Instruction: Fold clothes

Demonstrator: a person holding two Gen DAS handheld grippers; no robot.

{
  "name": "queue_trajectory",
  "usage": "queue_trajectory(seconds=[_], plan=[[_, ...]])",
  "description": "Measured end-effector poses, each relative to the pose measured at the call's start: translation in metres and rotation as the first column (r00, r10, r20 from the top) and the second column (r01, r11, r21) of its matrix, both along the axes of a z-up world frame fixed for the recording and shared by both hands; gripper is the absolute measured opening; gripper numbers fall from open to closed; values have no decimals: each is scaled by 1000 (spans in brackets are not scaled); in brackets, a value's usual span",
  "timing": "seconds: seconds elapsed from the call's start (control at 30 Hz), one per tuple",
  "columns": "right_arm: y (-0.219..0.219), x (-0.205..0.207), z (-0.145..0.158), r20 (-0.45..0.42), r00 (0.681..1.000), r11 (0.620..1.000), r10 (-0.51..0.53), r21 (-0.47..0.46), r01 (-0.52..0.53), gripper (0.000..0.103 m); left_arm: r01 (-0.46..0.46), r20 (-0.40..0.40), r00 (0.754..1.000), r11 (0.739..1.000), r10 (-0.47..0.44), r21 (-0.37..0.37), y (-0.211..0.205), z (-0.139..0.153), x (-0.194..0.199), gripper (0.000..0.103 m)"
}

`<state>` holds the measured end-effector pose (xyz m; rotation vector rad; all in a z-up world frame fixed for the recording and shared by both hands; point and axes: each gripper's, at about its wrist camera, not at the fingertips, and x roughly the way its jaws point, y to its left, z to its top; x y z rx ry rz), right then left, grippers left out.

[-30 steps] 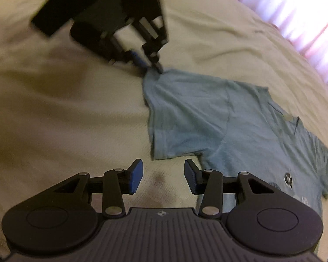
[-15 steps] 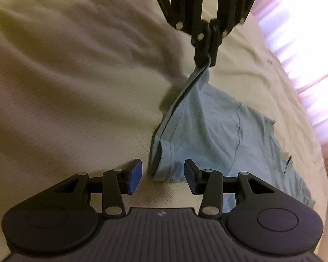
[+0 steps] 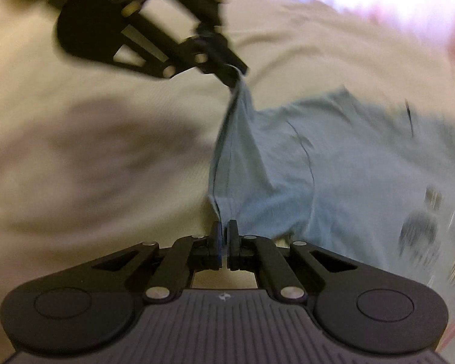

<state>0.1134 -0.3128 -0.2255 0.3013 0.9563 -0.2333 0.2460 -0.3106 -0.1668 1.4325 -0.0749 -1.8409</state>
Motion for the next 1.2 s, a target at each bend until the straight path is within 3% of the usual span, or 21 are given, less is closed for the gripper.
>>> queue_trajectory(seconds=[0.17, 0.27, 0.37, 0.43, 0.5, 0.6, 0.7, 0.83, 0.9, 1.03, 1.1, 1.2], plan=[[-48, -27, 8, 66, 977, 956, -203, 228, 183, 3, -4, -25, 1000, 1000, 5, 13, -46, -9, -22, 4], [-72, -38, 5, 57, 962, 928, -267, 285, 240, 3, -11, -56, 998, 999, 14, 46, -70, -19, -31, 4], [-83, -41, -2, 35, 967, 928, -251, 293, 230, 5, 10, -56, 998, 996, -5, 89, -85, -26, -38, 4], [-82, -40, -3, 41, 978, 946, -206, 264, 188, 20, 24, -73, 997, 991, -15, 132, -93, -29, -40, 4], [-75, -38, -3, 58, 985, 957, -162, 254, 142, 25, 49, -75, 996, 988, -39, 148, -100, -34, -44, 6], [-70, -40, -7, 62, 982, 946, -178, 287, 153, 29, 49, -76, 996, 983, -37, 176, -115, -47, -50, 10], [-72, -48, -12, 43, 974, 928, -223, 314, 199, 34, 0, -104, 994, 977, 23, 212, -132, -60, -53, 34], [-79, -60, -16, 17, 968, 925, -249, 302, 232, 35, -102, -164, 977, 976, 134, 191, -138, -45, -37, 41], [-83, -64, -17, 12, 965, 922, -264, 296, 248, 36, -175, -192, 959, 969, 207, 174, -133, -31, -20, 46], [-91, -66, -14, 21, 953, 912, -303, 298, 283, 40, -350, -252, 885, 916, 392, 198, -102, -15, 15, 47], [-97, -65, -12, 30, 945, 904, -326, 303, 302, 42, -407, -279, 842, 883, 462, 233, -78, -15, 23, 47], [-116, -69, -13, 31, 920, 870, -390, 339, 358, 45, -474, -341, 751, 821, 565, 317, -45, -27, 20, 47]])
